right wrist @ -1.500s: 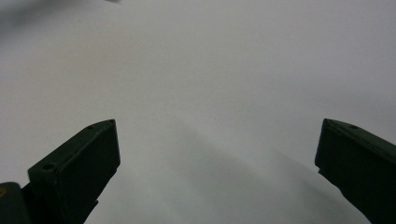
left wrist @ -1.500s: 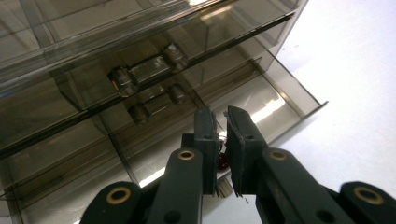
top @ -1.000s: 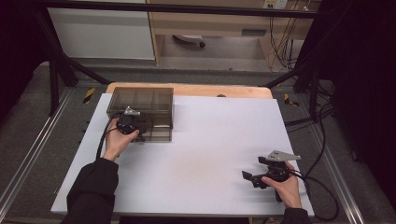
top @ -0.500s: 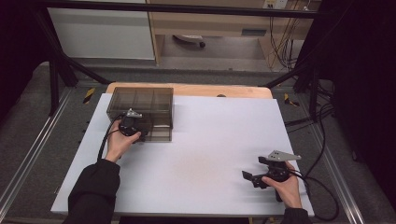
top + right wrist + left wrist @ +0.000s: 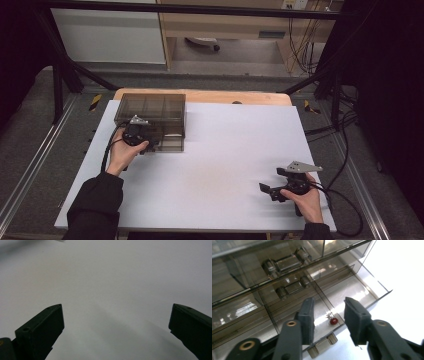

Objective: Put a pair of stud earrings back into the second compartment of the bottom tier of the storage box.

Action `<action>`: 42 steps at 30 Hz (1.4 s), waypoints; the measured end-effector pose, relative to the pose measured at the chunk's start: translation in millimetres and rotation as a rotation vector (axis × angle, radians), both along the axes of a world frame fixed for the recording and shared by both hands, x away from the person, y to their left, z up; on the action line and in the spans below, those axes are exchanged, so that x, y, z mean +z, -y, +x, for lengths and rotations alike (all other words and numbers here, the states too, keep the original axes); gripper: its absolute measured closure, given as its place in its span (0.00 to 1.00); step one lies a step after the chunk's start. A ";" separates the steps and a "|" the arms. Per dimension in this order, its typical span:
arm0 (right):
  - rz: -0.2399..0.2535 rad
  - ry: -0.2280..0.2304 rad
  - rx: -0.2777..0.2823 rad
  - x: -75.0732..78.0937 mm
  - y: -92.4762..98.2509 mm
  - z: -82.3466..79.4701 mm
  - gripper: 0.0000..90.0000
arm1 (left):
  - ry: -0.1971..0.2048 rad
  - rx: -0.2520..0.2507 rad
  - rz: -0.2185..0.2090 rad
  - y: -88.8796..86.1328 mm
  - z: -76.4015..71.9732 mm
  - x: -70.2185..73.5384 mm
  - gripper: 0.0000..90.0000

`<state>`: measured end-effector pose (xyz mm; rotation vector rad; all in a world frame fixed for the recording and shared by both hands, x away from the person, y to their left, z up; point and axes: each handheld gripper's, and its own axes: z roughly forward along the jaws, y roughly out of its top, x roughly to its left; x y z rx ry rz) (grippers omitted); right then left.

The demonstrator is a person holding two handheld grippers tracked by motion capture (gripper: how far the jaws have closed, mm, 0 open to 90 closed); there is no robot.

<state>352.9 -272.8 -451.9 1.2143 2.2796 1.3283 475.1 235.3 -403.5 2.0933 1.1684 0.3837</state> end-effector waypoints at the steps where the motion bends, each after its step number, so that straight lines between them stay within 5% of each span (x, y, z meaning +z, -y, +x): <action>1: 0.001 0.001 -0.001 0.0 0.0 0.0 0.01 | 0.003 -0.002 0.000 -0.3 -1.5 1.3 0.62; 26: 0.001 0.002 0.000 0.1 0.0 -0.1 0.01 | 0.065 -0.115 -0.021 3.6 -45.3 4.3 0.15; 42: 0.000 -0.002 0.002 0.0 -0.2 -0.3 0.01 | 0.110 -0.168 -0.049 -7.0 -76.8 -10.6 0.08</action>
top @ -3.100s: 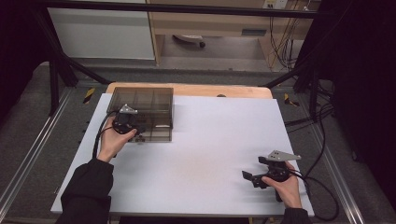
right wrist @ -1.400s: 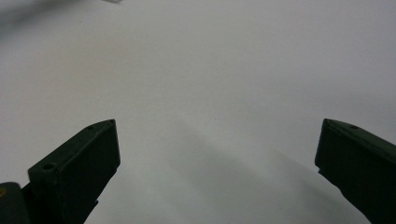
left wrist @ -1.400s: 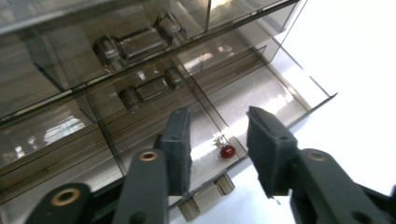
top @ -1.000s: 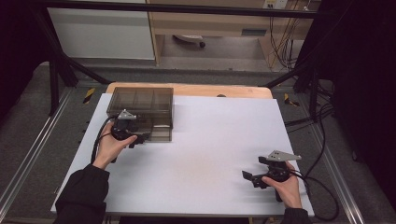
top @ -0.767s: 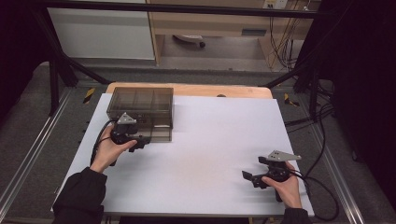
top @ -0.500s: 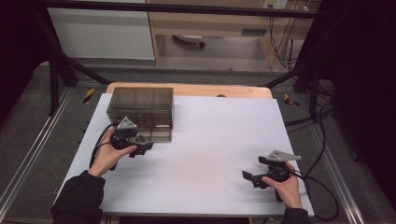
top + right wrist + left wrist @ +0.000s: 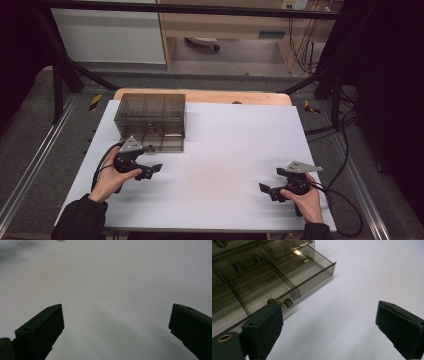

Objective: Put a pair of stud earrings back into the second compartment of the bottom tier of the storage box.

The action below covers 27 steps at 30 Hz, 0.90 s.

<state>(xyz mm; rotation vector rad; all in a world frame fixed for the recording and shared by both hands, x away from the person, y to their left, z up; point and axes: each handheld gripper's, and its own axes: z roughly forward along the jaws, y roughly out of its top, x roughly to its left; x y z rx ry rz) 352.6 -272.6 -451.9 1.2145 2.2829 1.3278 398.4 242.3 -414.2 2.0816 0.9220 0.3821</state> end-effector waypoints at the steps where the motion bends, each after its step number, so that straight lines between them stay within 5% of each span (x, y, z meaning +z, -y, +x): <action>1: -0.001 0.000 0.000 0.0 0.0 0.0 0.01 | 0.001 -0.002 0.000 -1.4 -1.8 -1.3 0.08; 27: -0.007 -0.006 0.006 -1.0 -0.8 -0.9 0.01 | -0.014 0.022 -0.010 -46.3 -30.3 -37.5 0.07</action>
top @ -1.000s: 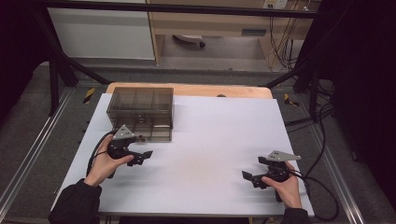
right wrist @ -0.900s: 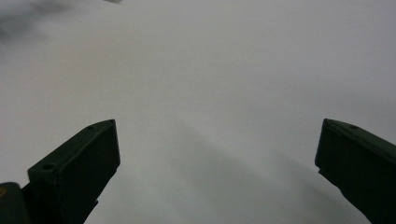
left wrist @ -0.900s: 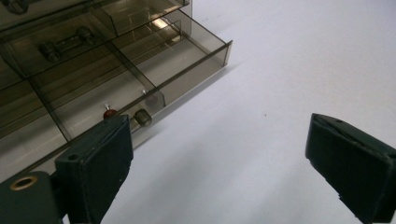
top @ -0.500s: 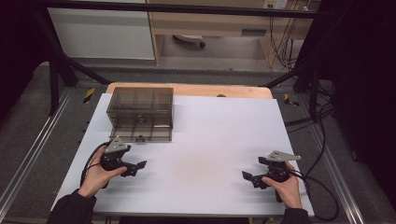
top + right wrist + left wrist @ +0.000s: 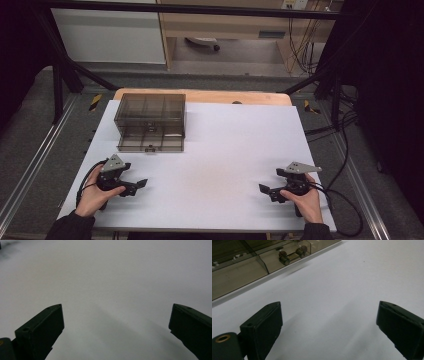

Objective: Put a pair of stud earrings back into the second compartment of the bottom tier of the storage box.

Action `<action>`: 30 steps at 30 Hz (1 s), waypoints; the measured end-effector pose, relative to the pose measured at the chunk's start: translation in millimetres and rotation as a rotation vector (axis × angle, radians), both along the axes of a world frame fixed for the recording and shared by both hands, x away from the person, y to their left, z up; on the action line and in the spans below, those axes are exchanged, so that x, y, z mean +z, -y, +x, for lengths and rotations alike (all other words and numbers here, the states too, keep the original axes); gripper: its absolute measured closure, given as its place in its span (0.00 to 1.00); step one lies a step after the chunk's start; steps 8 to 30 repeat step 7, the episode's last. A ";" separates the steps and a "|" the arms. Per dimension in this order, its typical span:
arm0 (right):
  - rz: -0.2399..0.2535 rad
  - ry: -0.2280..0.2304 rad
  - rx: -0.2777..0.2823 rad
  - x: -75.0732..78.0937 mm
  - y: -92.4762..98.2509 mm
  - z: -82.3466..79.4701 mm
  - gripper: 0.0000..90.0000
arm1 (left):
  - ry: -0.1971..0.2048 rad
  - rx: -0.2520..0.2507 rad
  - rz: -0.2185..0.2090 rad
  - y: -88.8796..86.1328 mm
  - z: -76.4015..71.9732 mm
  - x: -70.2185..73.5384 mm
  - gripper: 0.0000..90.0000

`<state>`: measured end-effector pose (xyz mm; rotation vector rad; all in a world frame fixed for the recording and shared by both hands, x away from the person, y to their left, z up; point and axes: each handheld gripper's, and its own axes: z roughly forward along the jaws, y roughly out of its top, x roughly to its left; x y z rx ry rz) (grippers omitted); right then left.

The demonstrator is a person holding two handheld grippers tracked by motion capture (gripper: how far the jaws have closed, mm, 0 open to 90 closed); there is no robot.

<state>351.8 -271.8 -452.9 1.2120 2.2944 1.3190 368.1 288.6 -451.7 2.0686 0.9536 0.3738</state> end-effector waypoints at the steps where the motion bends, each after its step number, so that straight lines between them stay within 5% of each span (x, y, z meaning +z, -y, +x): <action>1: 0.000 0.000 0.000 0.0 0.0 0.0 0.01 | -0.001 0.002 -0.003 -0.2 -0.1 -0.4 0.07; 30: -0.002 -0.001 0.000 -0.3 -0.3 0.0 0.01 | -0.002 0.003 -0.001 -1.0 0.1 -1.1 0.07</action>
